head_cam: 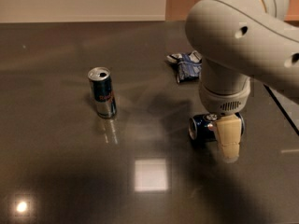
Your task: Knock pepsi can over
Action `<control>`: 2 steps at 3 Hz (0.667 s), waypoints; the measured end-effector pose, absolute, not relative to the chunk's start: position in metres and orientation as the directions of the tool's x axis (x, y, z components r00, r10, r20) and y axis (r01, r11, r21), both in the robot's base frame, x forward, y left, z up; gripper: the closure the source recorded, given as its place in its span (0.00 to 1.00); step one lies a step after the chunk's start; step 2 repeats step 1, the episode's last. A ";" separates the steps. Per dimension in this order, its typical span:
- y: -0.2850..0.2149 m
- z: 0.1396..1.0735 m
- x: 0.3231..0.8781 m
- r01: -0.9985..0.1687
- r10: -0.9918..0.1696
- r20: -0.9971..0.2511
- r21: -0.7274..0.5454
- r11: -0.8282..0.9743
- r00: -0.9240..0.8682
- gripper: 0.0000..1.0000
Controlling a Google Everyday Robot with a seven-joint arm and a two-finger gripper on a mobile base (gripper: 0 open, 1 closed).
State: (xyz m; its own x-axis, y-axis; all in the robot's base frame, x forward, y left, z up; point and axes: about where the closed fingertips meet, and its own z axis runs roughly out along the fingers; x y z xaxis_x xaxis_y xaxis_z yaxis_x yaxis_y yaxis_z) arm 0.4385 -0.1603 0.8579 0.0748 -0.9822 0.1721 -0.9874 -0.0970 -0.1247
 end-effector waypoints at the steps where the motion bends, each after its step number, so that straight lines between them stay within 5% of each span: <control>1: -0.160 0.858 0.438 -0.987 -0.982 0.171 -0.125 -0.098 0.076 0.00; 2: -0.160 0.858 0.438 -0.987 -0.982 0.171 -0.125 -0.098 0.076 0.00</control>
Offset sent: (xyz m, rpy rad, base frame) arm 0.0000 0.0000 0.0000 0.0000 0.0000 0.0000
